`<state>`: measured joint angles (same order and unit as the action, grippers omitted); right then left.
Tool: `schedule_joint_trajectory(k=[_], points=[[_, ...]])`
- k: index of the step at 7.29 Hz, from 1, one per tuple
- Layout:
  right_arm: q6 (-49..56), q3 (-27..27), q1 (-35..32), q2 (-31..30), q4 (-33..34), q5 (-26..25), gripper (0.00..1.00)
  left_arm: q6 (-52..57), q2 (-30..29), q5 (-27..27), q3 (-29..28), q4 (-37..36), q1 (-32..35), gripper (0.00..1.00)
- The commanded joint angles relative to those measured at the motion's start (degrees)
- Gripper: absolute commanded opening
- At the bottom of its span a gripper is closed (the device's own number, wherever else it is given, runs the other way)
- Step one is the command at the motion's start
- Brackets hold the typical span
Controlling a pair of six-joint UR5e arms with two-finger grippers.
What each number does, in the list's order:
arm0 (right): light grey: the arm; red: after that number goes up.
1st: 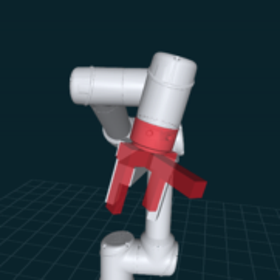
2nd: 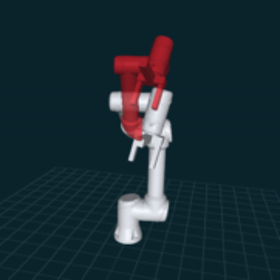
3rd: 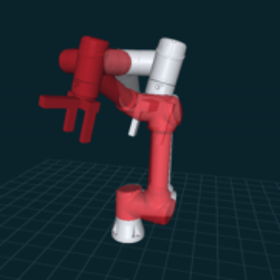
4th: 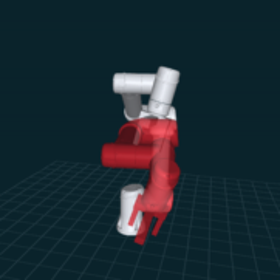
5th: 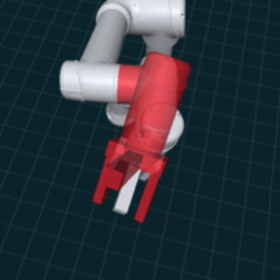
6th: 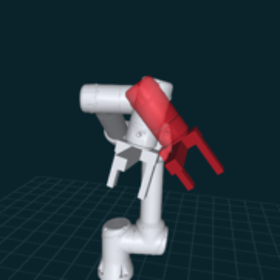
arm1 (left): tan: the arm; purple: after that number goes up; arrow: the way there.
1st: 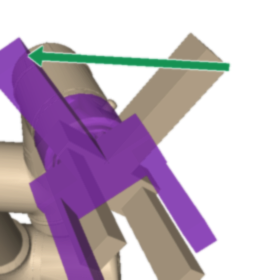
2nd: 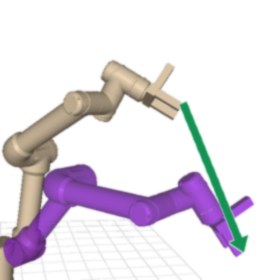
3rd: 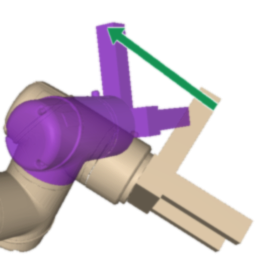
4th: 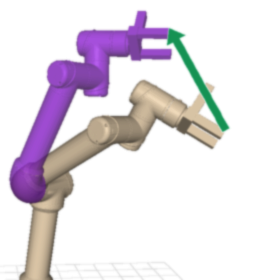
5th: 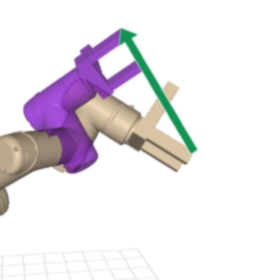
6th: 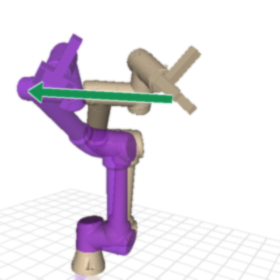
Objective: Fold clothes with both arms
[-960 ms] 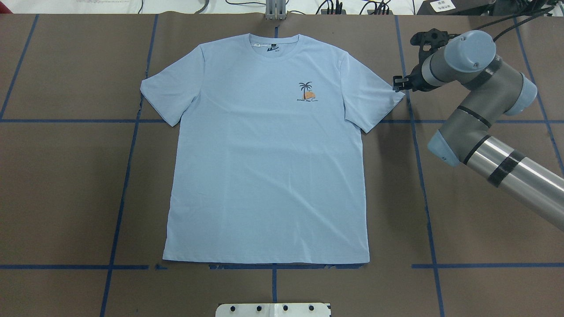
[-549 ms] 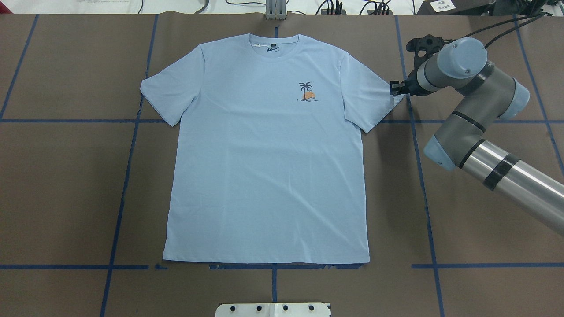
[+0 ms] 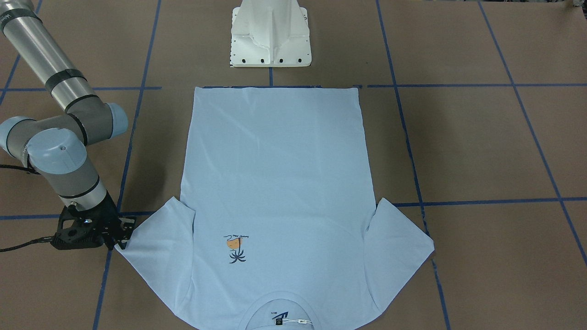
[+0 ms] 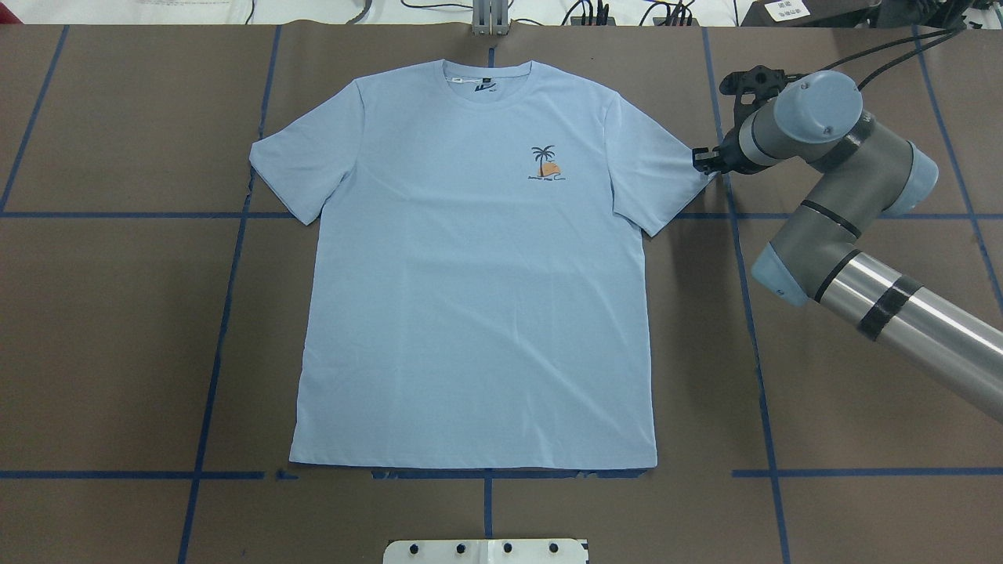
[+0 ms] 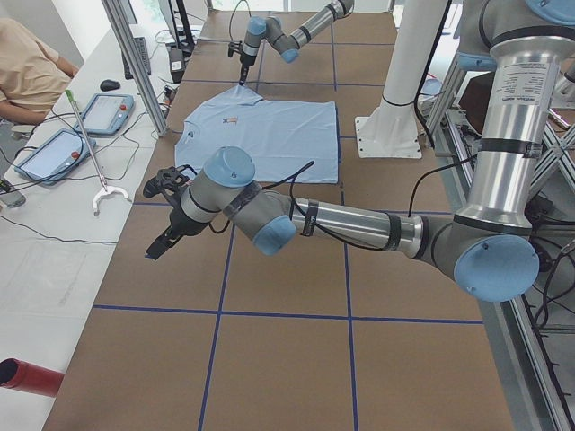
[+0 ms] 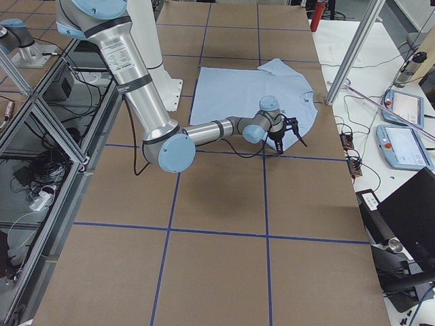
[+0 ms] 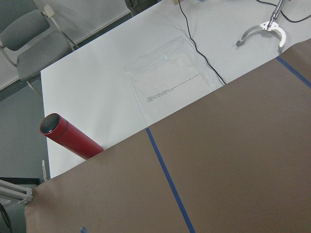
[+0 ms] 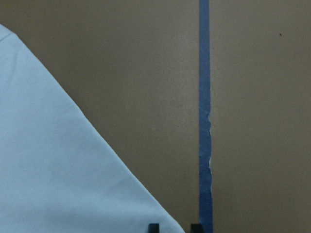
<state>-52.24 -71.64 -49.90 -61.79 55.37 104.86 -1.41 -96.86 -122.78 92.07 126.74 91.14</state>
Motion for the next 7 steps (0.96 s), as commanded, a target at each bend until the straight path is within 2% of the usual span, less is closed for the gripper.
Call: schedule_joint_trajectory(k=[1,4,5,6,7], points=[[0.12,-0.17,0.15,0.0,0.0,0.0,0.0,0.0,0.09,0.0,0.04,0.0,0.0,1.0],[-4.15,-2.1,0.24,3.85,3.14,0.0,0.0,0.0,0.09,0.0,0.04,0.0,0.0,1.0],[-7.06,-2.8,0.85,7.26,8.04,-2.09,0.0,0.0,0.09,0.0,0.04,0.0,0.0,1.0],[-11.61,-2.11,4.94,12.08,12.35,-7.42,0.0,0.0,0.09,0.0,0.04,0.0,0.0,1.0],[-16.35,-0.45,7.77,15.96,13.79,-11.56,0.0,0.0,0.09,0.0,0.04,0.0,0.0,1.0]])
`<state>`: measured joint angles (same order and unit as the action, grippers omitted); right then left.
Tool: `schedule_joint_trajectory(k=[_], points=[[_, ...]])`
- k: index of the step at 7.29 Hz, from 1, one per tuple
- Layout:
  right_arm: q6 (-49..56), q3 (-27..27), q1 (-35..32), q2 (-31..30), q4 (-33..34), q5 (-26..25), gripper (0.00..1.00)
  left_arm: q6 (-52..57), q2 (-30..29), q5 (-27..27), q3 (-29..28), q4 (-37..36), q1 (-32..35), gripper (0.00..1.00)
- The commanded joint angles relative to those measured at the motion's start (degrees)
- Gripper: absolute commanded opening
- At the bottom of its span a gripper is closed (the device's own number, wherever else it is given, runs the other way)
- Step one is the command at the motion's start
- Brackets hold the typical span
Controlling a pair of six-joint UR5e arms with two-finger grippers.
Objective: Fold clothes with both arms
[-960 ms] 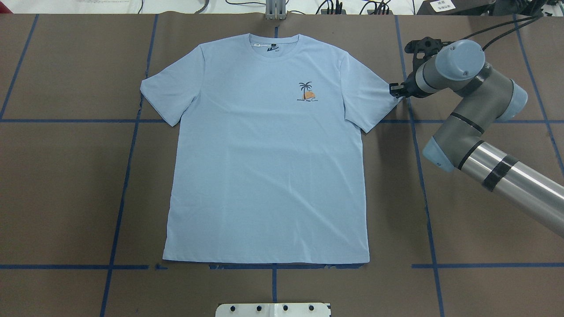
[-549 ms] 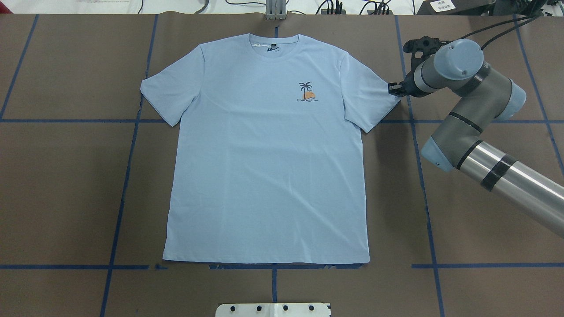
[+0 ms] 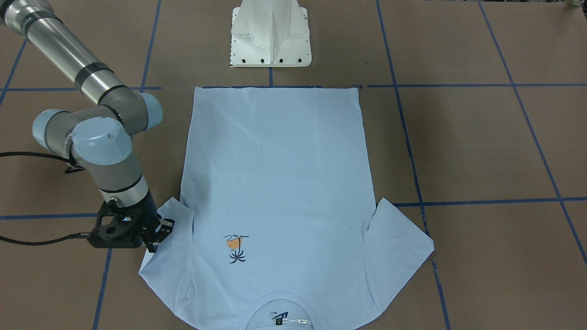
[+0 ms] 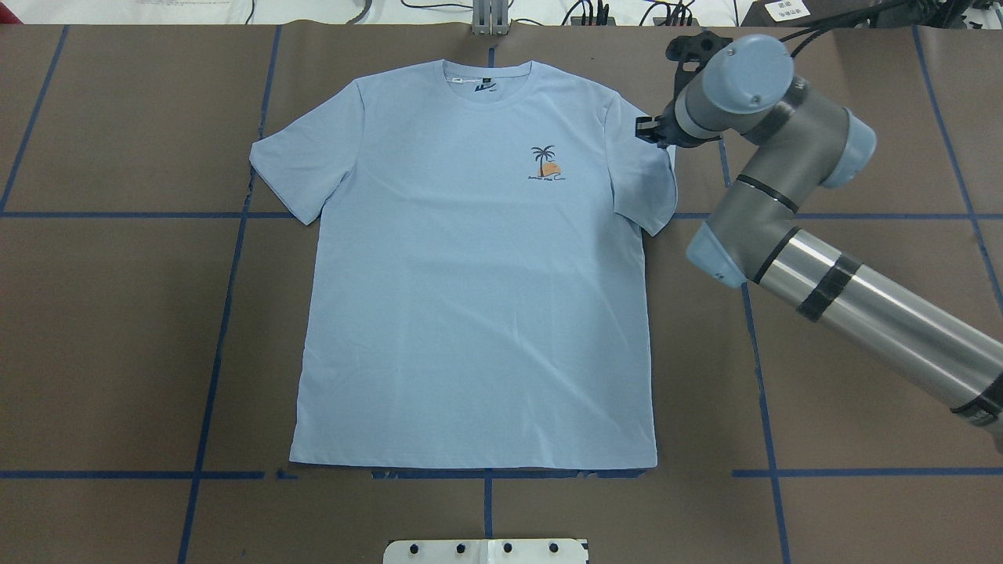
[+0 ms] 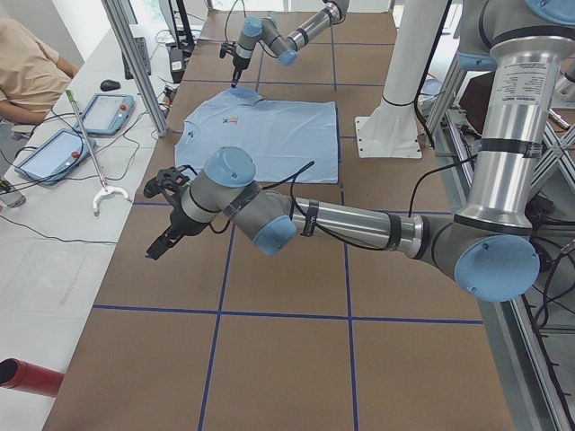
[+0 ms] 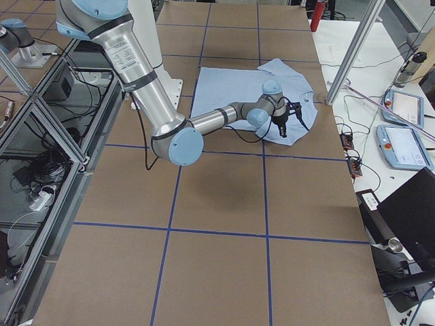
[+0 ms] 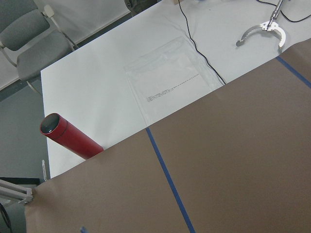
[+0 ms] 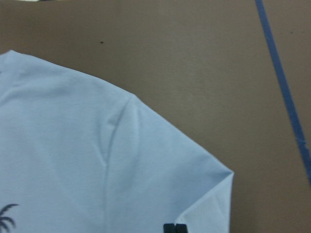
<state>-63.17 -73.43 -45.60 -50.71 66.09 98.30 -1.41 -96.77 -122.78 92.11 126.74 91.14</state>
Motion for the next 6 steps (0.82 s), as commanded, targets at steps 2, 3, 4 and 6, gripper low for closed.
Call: schedule_joint_trajectory(k=[2,3,4,6], points=[[-7.23,7.4,7.53,10.44,2.12,-10.73,0.0,0.0,0.0,0.0,-0.09,0.0,0.0,1.0],[-7.05,7.42,8.41,9.93,1.59,-10.93,0.0,0.0,0.0,0.0,-0.09,-0.09,0.0,1.0],[-6.96,7.51,8.59,10.1,1.41,-10.94,0.0,0.0,0.0,0.0,-0.09,-0.09,0.0,1.0],[-7.05,7.68,8.77,10.1,0.53,-11.02,0.99,-0.09,0.0,-0.09,-0.09,-0.17,0.0,1.0]])
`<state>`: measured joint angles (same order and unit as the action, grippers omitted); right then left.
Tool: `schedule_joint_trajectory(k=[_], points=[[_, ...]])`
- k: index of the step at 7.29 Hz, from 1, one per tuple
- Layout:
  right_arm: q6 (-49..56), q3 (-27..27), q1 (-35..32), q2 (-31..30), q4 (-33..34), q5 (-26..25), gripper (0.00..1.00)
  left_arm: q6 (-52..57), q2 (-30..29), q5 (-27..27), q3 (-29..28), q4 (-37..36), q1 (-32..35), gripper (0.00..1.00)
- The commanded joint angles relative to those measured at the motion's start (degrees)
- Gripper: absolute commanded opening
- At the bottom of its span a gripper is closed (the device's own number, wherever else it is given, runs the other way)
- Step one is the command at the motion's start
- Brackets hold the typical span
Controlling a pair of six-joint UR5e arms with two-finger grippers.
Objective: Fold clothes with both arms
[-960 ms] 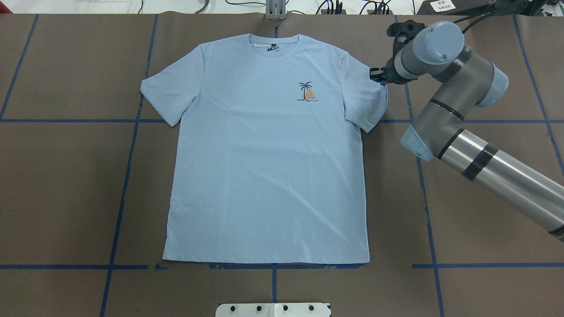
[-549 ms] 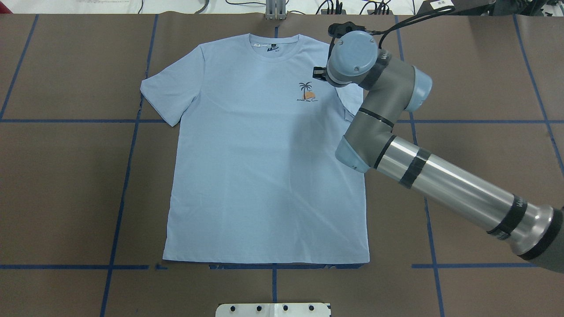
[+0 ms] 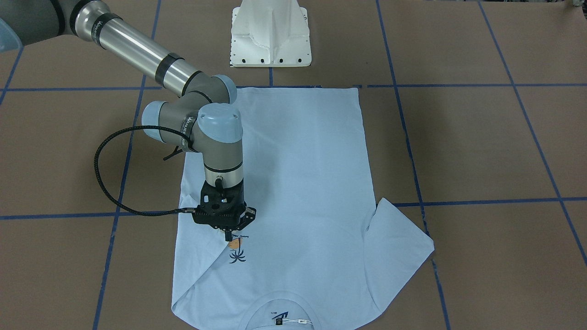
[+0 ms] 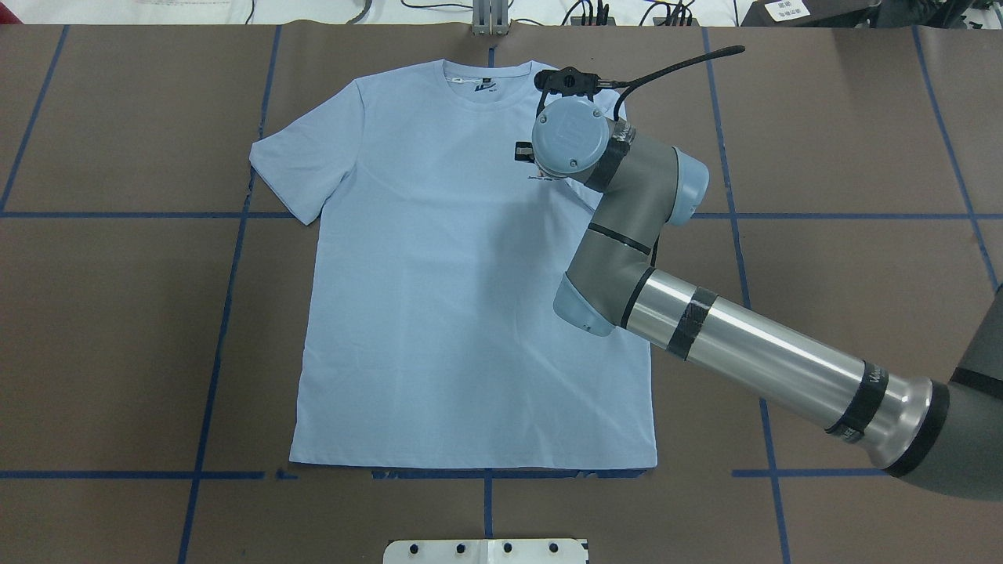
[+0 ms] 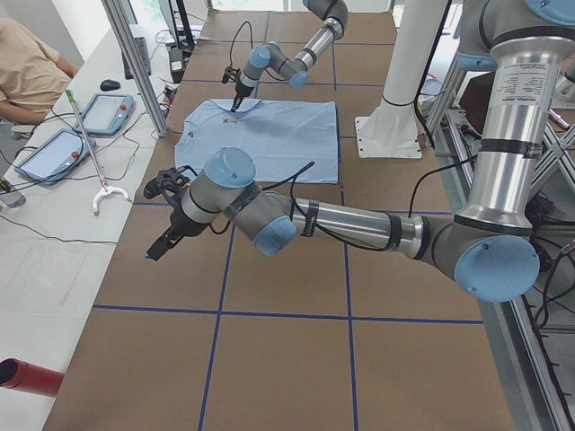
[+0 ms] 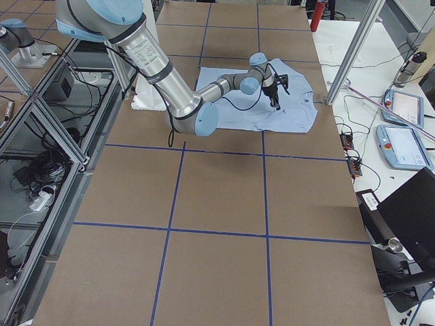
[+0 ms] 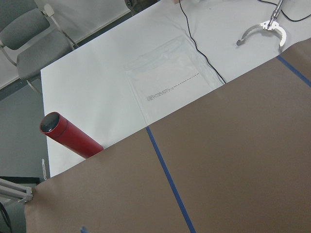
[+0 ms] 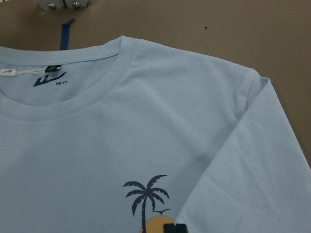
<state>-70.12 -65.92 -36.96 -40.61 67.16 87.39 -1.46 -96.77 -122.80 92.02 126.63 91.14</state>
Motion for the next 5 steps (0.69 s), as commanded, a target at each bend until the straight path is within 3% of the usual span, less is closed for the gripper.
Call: schedule_joint_trajectory(k=[1,2,3,5], points=[[-0.36,0.18,-0.04,0.7,-0.54,-0.11,1.0,-0.46,0.0,-0.15,-0.09,-0.07,0.0,1.0],[0.5,0.18,-1.96,2.54,-0.02,2.67,1.0,-1.95,-0.17,-1.02,-0.52,-0.07,-0.09,1.0],[2.08,0.0,-4.85,3.95,1.38,8.79,1.0,-3.09,-1.13,-1.03,-0.27,0.11,-2.0,1.0],[11.79,-0.7,-12.83,5.8,9.35,19.16,1.0,-9.9,-4.64,-0.69,-0.79,0.81,-9.36,1.0]])
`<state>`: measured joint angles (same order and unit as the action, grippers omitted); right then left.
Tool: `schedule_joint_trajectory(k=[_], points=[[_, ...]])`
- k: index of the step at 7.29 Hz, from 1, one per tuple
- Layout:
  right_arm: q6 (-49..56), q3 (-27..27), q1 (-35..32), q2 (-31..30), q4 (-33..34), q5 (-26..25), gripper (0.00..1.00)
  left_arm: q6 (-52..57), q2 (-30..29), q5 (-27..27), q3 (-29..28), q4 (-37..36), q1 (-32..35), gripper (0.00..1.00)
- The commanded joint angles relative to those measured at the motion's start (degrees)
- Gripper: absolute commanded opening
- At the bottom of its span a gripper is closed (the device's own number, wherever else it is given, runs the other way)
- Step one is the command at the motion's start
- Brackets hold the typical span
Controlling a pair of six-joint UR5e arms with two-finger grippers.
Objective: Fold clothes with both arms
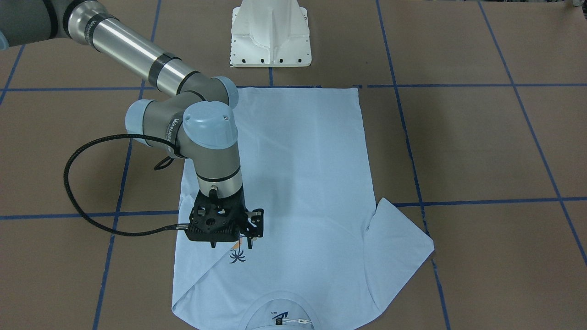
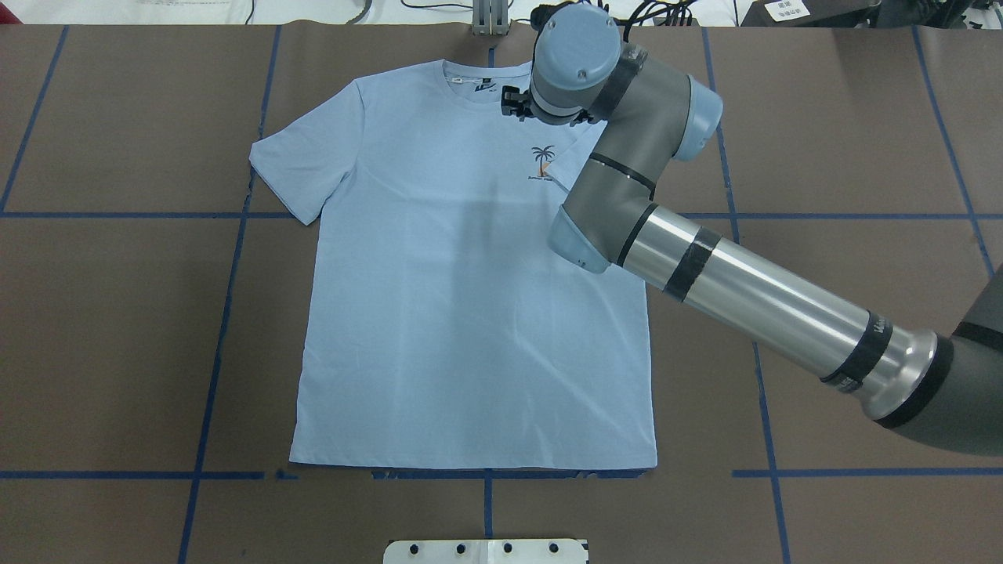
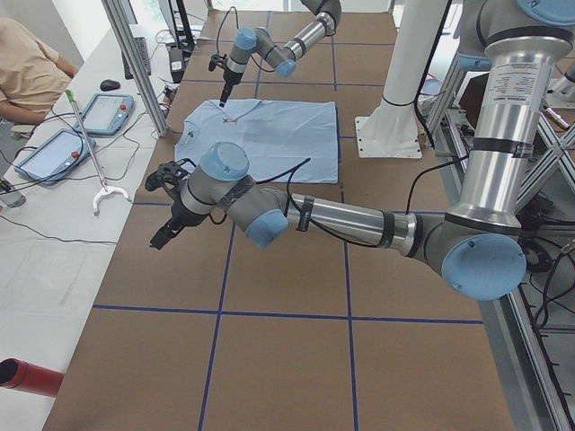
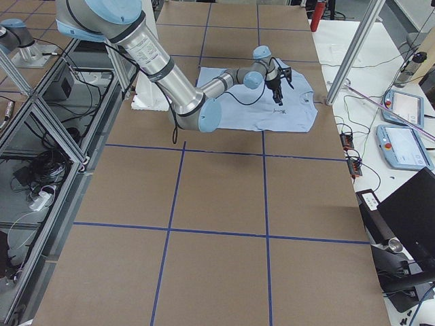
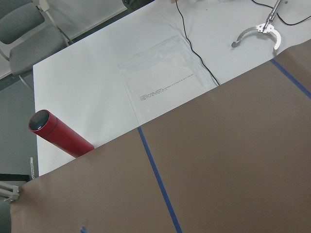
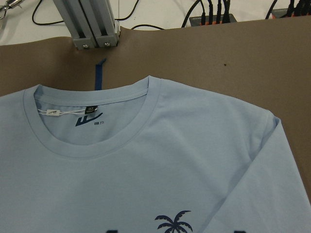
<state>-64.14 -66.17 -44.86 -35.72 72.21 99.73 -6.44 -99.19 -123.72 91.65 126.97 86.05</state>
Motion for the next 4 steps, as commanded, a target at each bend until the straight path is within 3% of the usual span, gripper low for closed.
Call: schedule_joint_trajectory(k=[1,4], points=[[10.3,-1.23,-9.32,0.05,4.69,12.19,1.0,-10.04,-5.11,0.32,-0.5,0.56,-8.83,1.0],[29.88,-3.69,-21.46,-8.54,4.34,24.42,1.0,-22.24,-12.5,3.03,-6.11,1.34,-18.34,1.0]])
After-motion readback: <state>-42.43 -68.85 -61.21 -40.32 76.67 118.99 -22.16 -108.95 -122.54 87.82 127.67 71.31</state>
